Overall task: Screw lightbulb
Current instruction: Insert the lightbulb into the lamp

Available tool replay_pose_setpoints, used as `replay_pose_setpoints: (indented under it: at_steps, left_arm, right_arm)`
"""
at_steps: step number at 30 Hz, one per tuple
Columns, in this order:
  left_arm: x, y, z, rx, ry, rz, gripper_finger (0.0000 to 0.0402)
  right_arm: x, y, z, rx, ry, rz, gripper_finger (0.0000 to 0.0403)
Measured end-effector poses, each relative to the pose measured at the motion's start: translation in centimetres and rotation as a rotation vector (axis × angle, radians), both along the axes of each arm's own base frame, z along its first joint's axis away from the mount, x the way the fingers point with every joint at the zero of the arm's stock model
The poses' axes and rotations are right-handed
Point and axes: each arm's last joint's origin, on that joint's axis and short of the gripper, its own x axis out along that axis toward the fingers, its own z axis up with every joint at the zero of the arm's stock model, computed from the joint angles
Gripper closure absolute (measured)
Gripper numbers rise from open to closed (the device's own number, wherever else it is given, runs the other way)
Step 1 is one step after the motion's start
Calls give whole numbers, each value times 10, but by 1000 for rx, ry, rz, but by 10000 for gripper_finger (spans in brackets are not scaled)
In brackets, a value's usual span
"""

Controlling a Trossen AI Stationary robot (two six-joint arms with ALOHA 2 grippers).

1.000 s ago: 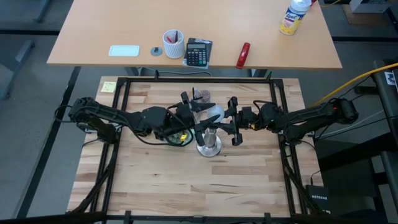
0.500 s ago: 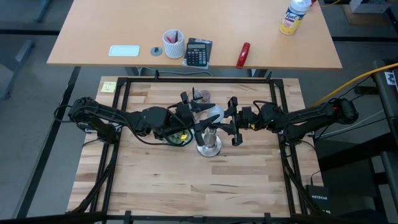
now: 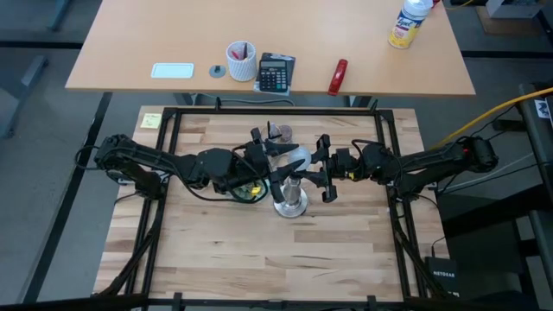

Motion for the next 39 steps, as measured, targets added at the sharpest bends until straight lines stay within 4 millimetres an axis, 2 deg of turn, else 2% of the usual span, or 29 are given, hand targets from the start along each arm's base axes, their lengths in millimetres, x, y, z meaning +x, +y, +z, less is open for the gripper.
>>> replay_pose_setpoints:
  at_steps: [13,16,23,27,39]
  left_arm:
    - [0,0,-1,1,3,-1,227]
    - [1,0,-2,3,16,-1,227]
    - [1,0,-4,-11,34,-3,227]
    - [1,0,-4,-13,33,-4,227]
    - [1,0,-5,-14,33,-3,227]
  right_arm:
    - [0,0,0,-1,-1,2,247]
    - [0,0,0,-1,0,2,232]
    - [0,0,0,-4,1,3,163]
    - [0,0,-1,-3,7,4,138]
    - [0,0,-1,-1,4,3,133]
